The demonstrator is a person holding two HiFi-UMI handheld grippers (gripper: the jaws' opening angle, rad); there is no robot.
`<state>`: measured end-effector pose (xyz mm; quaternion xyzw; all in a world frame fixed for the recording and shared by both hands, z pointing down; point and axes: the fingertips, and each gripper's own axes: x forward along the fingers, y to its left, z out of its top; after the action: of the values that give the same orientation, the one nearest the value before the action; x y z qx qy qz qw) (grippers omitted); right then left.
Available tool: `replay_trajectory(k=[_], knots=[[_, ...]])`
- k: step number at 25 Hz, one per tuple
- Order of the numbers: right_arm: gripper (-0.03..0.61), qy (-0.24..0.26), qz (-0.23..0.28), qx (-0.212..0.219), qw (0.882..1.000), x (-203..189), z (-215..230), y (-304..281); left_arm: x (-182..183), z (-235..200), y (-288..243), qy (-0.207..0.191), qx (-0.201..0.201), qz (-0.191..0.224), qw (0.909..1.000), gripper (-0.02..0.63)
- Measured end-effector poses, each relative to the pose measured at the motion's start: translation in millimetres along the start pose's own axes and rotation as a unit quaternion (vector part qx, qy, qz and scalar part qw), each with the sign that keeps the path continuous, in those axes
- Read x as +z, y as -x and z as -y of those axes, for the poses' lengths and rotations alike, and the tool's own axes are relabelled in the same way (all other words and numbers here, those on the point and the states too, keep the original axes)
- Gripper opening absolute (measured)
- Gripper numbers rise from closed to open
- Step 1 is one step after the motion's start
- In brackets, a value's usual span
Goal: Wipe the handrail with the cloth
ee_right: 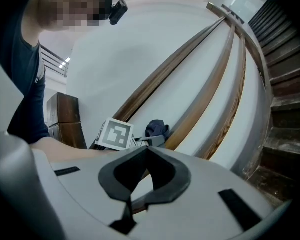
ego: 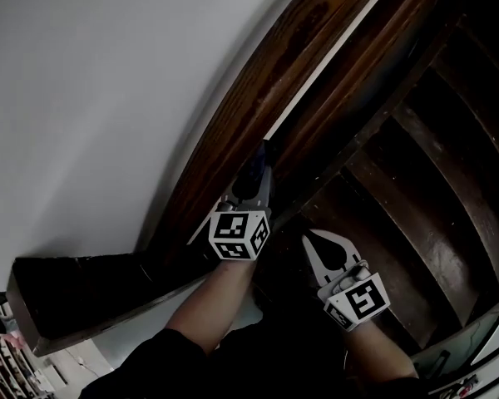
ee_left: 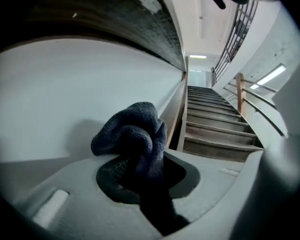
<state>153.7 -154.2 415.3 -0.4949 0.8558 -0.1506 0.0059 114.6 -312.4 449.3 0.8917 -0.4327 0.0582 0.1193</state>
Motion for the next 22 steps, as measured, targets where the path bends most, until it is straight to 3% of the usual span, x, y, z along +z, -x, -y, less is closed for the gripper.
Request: replay_trajectory(k=[5, 11, 15, 22], knots=[[0.009, 0.004, -0.009, 0.004, 1.0, -0.5, 4.3, -3.2, 13.5, 13.3, -11.3, -0.01, -0.013, 0.008, 0.9998, 0.076], [0.009, 0.009, 0.0, 0.014, 1.0, 10.7, -3.7, -5.2, 12.6, 17.9, 0.4, 0.005, -0.022, 0.004, 0.9997, 0.077], [0.009, 0.008, 0.007, 0.011, 1.0, 15.5, -10.7, 3.7, 2.9, 32.7, 25.7, 0.009, -0.041, -0.005, 0.9991, 0.077], [0.009, 0.007, 0.006, 0.004, 1.0, 13.8, -46.3, 32.5, 12.3, 76.4, 104.1, 0.016, -0.113, -0.004, 0.9934, 0.076]])
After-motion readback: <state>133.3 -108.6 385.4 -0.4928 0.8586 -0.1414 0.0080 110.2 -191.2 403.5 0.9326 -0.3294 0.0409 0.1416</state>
